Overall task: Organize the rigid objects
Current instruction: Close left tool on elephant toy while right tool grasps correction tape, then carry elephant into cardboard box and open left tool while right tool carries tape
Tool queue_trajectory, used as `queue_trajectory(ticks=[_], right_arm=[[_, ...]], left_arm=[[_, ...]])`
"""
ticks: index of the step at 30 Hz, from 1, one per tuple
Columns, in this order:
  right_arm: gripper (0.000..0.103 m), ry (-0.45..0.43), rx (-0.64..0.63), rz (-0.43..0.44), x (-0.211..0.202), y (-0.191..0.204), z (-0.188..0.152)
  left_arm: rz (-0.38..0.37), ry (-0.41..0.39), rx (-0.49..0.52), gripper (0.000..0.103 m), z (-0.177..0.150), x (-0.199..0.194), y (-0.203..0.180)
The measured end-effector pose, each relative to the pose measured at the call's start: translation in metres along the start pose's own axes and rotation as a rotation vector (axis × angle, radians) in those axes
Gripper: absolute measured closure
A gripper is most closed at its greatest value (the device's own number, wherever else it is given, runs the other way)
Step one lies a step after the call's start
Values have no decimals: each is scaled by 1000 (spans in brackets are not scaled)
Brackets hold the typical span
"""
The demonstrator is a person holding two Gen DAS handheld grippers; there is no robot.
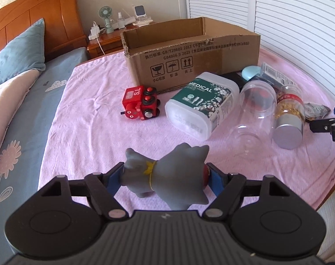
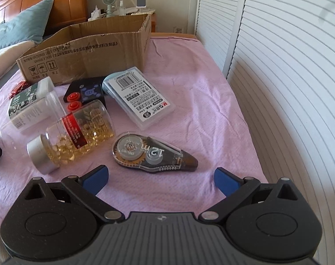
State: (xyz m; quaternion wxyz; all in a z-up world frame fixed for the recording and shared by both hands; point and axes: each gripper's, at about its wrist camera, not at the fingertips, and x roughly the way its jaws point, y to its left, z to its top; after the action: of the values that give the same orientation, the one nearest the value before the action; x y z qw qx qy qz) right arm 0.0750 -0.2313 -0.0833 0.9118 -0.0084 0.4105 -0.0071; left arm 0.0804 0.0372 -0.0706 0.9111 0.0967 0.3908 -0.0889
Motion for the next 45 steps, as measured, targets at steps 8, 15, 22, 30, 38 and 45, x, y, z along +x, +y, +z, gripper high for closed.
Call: queue_trajectory(ticks=[8, 15, 22, 30, 38, 45], right_arm=[[0, -43, 24, -37, 2, 12, -10], [0, -77, 30, -36, 8, 19, -8], [11, -89, 68, -76, 11, 16, -1], [9, -58, 90, -91, 11, 15, 1], [11, -52, 101, -111, 11, 19, 1], [11, -53, 66, -108, 9, 16, 5]], left_arm=[[18, -18, -5, 25, -2, 1, -4], [16, -9, -29, 25, -1, 3, -2], [31, -8, -24, 25, 1, 5, -5], [47, -11, 7, 19, 0, 3, -5], [21, -10, 37, 27, 1, 3, -6], [-2, 12, 45, 29, 5, 3, -4]])
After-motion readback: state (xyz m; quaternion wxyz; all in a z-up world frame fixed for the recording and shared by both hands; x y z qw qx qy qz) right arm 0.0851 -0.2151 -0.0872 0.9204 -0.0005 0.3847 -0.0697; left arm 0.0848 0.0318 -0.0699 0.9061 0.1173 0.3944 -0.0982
